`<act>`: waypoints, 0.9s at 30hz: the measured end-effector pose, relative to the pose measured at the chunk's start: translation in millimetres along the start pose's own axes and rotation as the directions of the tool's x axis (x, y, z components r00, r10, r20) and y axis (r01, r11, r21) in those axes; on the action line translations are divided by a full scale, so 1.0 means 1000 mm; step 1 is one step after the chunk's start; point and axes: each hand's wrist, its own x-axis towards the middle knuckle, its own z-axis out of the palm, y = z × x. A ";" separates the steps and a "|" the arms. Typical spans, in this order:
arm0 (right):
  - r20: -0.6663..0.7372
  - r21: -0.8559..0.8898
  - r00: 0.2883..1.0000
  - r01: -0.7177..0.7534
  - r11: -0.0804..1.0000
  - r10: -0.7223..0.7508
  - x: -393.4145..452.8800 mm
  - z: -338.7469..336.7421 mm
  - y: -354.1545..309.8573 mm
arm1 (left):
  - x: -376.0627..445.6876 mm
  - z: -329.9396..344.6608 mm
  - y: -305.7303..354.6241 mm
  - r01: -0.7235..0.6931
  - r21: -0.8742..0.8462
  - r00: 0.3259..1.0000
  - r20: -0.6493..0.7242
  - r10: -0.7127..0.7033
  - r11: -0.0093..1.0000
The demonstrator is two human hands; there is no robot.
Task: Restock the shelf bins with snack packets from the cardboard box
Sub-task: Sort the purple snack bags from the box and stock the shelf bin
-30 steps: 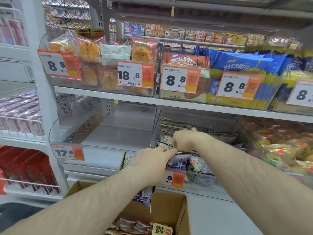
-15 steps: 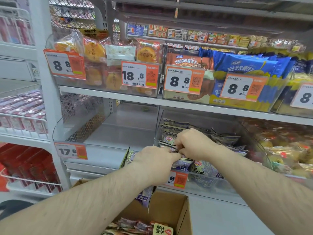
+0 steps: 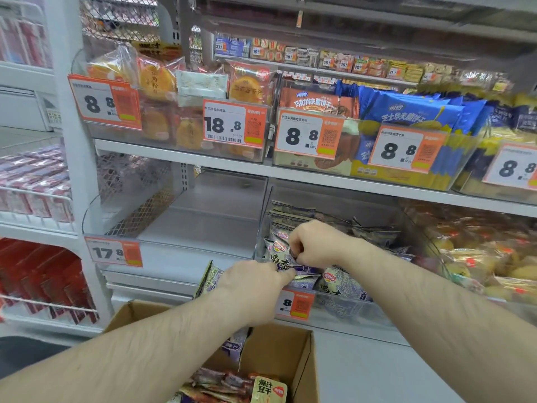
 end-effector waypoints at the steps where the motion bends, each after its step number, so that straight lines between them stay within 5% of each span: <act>1: 0.003 0.076 0.999 -0.036 0.996 0.036 0.002 -0.006 0.001 | -0.005 -0.002 -0.001 0.011 -0.014 0.999 -0.035 -0.012 1.000; 3: 0.030 0.191 0.995 -0.102 0.976 0.098 0.004 -0.015 0.003 | -0.011 -0.005 -0.002 0.005 -0.056 0.994 -0.109 -0.012 0.998; 8: 0.061 0.049 0.998 -0.009 0.999 0.006 0.011 -0.002 -0.014 | -0.026 -0.013 -0.020 0.115 -0.202 0.943 -0.287 -0.171 0.973; 18: 0.085 -0.028 0.996 -0.008 1.000 0.011 0.024 0.021 -0.016 | -0.027 -0.010 -0.025 0.163 -0.253 0.958 -0.191 -0.214 0.954; 23: 0.226 0.025 0.974 -0.033 0.999 0.026 0.024 -0.004 -0.012 | -0.026 -0.011 -0.025 0.184 -0.250 0.971 -0.103 -0.215 0.951; 27: -0.008 0.189 0.987 -0.158 0.969 0.163 -0.002 -0.048 0.012 | -0.027 -0.012 -0.026 0.204 -0.300 0.967 -0.088 -0.239 0.932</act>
